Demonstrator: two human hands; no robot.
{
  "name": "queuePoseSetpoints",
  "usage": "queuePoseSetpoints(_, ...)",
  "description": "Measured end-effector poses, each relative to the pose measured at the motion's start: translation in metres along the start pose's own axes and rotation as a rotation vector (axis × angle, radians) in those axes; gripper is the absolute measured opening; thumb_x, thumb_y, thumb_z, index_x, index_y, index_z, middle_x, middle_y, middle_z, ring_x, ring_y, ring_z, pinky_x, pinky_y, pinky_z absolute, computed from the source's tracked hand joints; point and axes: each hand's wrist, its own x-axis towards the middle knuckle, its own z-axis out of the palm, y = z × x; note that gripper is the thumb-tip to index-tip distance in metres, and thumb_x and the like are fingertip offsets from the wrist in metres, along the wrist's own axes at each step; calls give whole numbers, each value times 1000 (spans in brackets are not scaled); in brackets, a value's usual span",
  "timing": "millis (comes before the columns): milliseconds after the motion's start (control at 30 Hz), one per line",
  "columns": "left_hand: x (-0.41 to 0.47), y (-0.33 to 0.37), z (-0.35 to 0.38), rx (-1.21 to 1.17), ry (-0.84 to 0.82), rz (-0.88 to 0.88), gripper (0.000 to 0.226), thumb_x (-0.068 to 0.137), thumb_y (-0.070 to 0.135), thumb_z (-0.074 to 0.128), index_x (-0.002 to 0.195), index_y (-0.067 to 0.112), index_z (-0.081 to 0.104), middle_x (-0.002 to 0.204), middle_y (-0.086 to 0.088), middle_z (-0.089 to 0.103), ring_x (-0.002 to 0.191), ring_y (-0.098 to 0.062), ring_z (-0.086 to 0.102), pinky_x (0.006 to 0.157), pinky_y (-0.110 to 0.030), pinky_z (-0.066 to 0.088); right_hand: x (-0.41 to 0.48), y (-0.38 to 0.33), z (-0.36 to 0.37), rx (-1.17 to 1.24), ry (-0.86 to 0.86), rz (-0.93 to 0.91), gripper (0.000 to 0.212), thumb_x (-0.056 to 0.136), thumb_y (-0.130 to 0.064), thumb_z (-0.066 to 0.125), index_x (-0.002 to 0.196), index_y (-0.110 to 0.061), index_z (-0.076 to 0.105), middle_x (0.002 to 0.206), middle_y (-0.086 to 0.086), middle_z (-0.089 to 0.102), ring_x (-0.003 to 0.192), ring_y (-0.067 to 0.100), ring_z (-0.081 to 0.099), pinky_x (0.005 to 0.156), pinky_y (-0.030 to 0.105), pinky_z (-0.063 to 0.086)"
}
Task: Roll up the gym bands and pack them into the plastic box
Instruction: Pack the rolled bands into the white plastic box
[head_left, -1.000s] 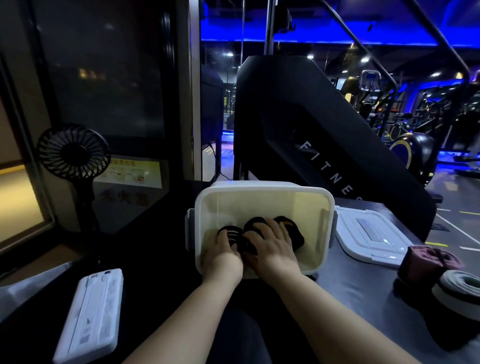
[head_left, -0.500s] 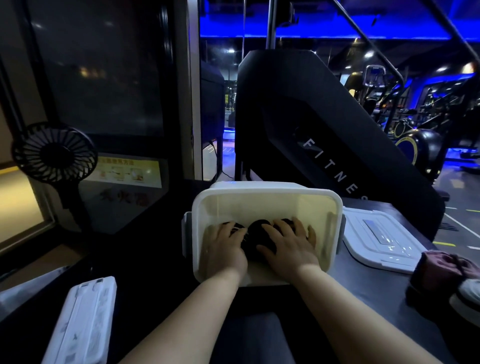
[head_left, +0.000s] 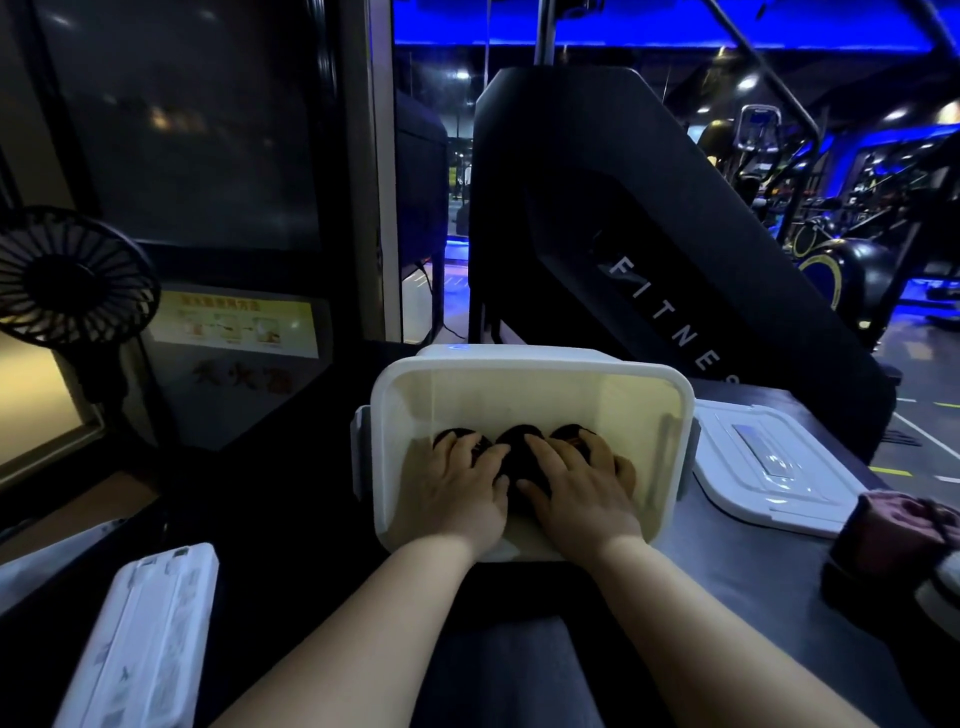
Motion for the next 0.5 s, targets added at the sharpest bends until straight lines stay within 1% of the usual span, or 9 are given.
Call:
queuePoseSetpoints(133, 0, -2, 6, 40, 18, 9, 45, 103, 39, 30, 148, 39, 27, 159, 5, 9, 147, -21, -3, 117, -35, -9, 0, 0, 2, 10, 10, -5, 57, 97, -60, 27, 149, -42, 17, 155, -14, 29, 145, 23, 9, 112, 46, 11)
queuePoseSetpoints(333, 1, -2, 7, 11, -14, -8, 45, 103, 40, 31, 147, 40, 29, 160, 5, 9, 148, -20, -5, 119, -36, -5, 1, 1, 1, 3, -11, 1, 58, 96, -60, 27, 150, -42, 16, 155, -12, 28, 145, 25, 9, 114, 46, 10)
queuePoseSetpoints(400, 0, 0, 6, 8, -5, -28, 44, 103, 40, 32, 147, 39, 31, 161, 5, 10, 148, -20, -3, 119, -35, -4, 1, 0, -1, 2, -29, -3, 58, 97, -60, 27, 150, -42, 14, 156, -10, 26, 145, 25, 8, 115, 48, 5)
queuePoseSetpoints(500, -4, 7, 2, 26, 28, -93, 46, 102, 43, 34, 148, 41, 28, 162, 6, 8, 149, -21, -3, 118, -36, -6, -1, 1, -6, -22, -53, -15, 59, 98, -57, 27, 152, -41, 10, 158, -7, 21, 147, 24, 5, 116, 50, -7)
